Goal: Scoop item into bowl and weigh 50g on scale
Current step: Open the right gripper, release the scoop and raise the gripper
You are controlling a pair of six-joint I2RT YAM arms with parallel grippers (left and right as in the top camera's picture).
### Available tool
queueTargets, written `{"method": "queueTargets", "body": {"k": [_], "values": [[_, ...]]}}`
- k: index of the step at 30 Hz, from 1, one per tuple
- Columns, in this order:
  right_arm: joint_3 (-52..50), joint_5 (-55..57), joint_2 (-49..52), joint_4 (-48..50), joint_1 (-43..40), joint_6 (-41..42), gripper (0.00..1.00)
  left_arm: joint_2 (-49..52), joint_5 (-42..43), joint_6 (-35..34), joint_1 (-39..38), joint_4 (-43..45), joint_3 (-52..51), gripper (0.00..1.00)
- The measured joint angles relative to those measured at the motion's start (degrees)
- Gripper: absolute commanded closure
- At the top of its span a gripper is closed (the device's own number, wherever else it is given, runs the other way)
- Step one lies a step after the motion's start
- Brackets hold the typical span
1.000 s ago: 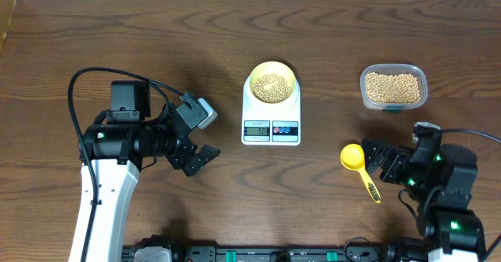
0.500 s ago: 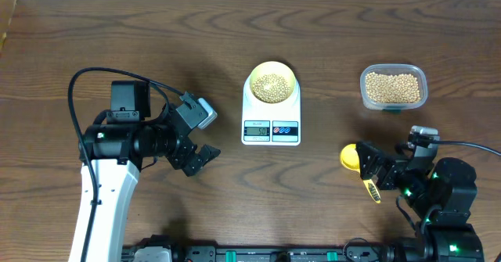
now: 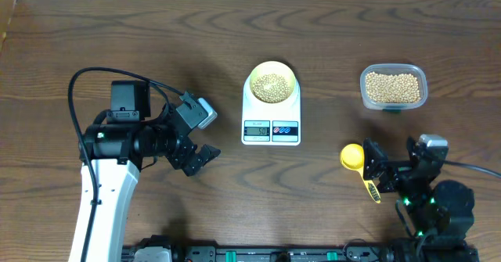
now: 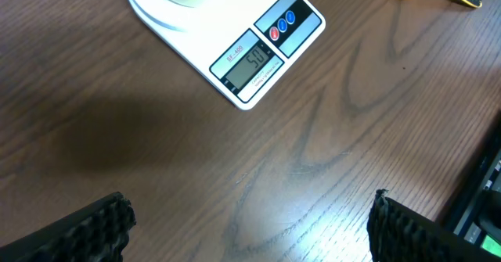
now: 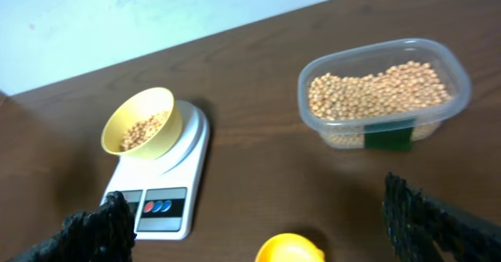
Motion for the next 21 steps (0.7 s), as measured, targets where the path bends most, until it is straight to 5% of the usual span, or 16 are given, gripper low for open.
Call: {"method": "queueTargets", "body": {"k": [11,21], "values": [[-14.1,4.3,-9.9,20.7,1.4,-0.4,0.01,0.0,0.0,0.0,0.0,0.0,0.0,0.02],[-17.6,8.1,-13.2,23.7,3.9,-1.0,0.01,0.0,0.0,0.0,0.0,0.0,0.0,0.02]]}}
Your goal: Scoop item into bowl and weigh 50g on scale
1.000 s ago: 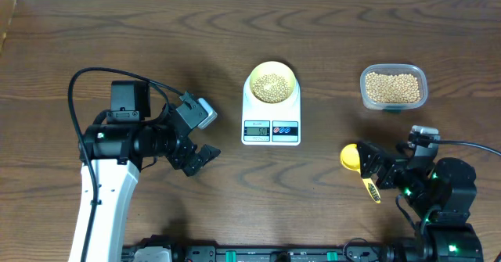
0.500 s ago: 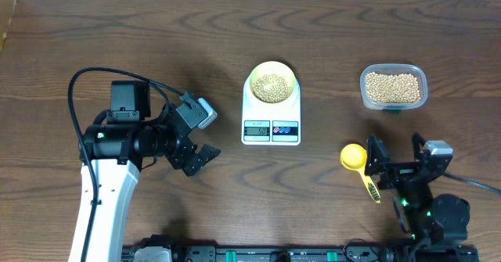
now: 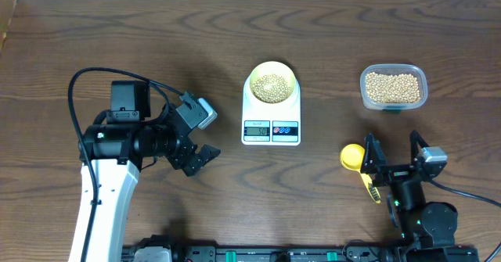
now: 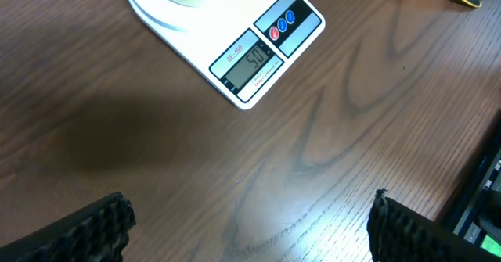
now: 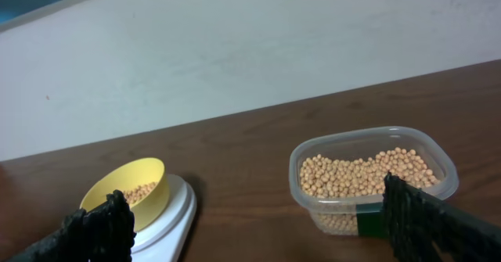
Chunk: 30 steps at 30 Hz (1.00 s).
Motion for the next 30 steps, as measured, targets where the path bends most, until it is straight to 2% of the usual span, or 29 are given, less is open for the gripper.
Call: {"method": "queueTargets", "body": {"k": [11,20,30], "values": [[-0.1,0.7,-0.2,-7.1,0.0,-1.2,0.01,0.0,0.0,0.0,0.0,0.0,0.0,0.02],[-0.1,0.7,-0.2,-7.2,0.0,-6.2,0.01,0.0,0.0,0.0,0.0,0.0,0.0,0.02],[-0.1,0.7,-0.2,-7.3,0.0,-7.5,0.01,0.0,0.0,0.0,0.0,0.0,0.0,0.02]]}}
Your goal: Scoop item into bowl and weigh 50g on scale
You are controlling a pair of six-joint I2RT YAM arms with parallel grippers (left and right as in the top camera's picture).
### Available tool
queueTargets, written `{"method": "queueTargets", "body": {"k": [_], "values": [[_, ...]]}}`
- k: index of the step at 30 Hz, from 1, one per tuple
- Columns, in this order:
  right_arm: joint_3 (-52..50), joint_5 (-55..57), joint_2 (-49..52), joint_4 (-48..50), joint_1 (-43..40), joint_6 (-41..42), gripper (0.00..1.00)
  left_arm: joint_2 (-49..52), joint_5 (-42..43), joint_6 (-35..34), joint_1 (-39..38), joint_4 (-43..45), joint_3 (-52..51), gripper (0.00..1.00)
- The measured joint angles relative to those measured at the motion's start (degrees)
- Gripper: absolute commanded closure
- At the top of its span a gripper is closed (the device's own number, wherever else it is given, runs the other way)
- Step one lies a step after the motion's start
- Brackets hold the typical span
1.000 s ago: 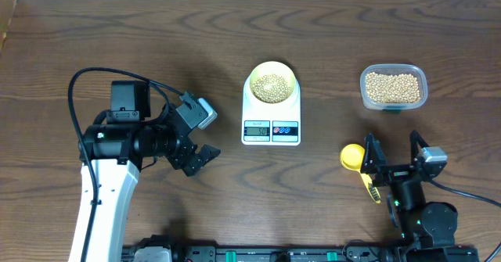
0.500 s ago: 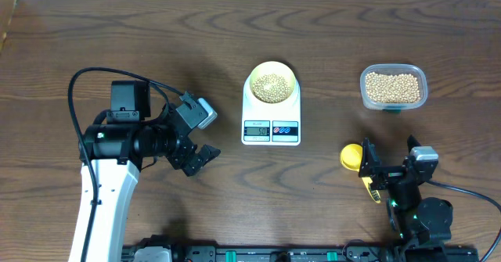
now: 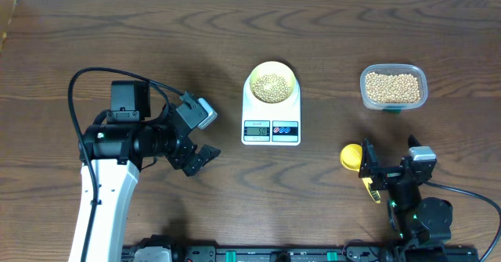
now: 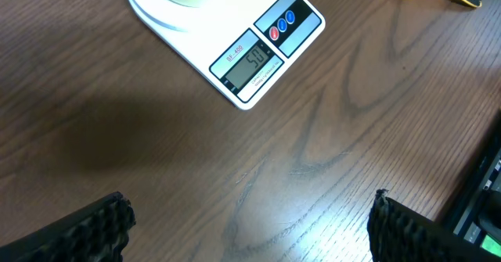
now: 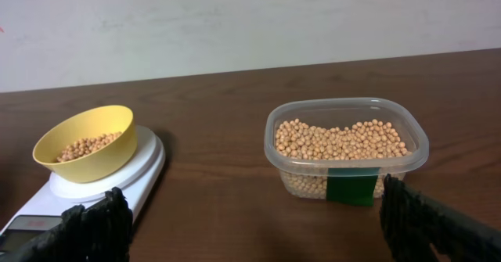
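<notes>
A yellow bowl holding beans sits on the white scale, whose display shows a reading near 50. The clear container of beans stands to the right. On the table in front of it lies the yellow scoop, empty. My right gripper is open just right of the scoop's handle, holding nothing. In the right wrist view the bowl and container lie ahead, and the scoop is out of sight. My left gripper is open, left of the scale and in front of it.
A pale wall rises behind the table's far edge. The left arm's black cable loops over the table at the left. Black rails run along the front edge.
My right arm has drawn back a little toward the front edge, and its wrist camera now looks level and lower across the table. The left arm, scale, bowl and scoop have not moved.
At first my right gripper was open beside the scoop lying on the table, with the scoop's cup at the bottom of its view. Then its view had tilted up to the wall, the scoop out of it. Now it looks level. The reading stayed the same throughout.
</notes>
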Motion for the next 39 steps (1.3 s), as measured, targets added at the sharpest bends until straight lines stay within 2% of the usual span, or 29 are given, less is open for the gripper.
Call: {"method": "queueTargets", "body": {"k": [9,21,39], "values": [[0.0,0.2,0.0,-0.1,0.6,-0.2,0.01,0.0,0.0,0.0,0.0,0.0,0.0,0.02],[-0.7,0.5,0.0,4.6,-1.4,1.9,0.01,0.0,0.0,0.0,0.0,0.0,0.0,0.02],[-1.8,0.5,0.0,3.7,-0.1,0.7,0.01,0.0,0.0,0.0,0.0,0.0,0.0,0.02]]}}
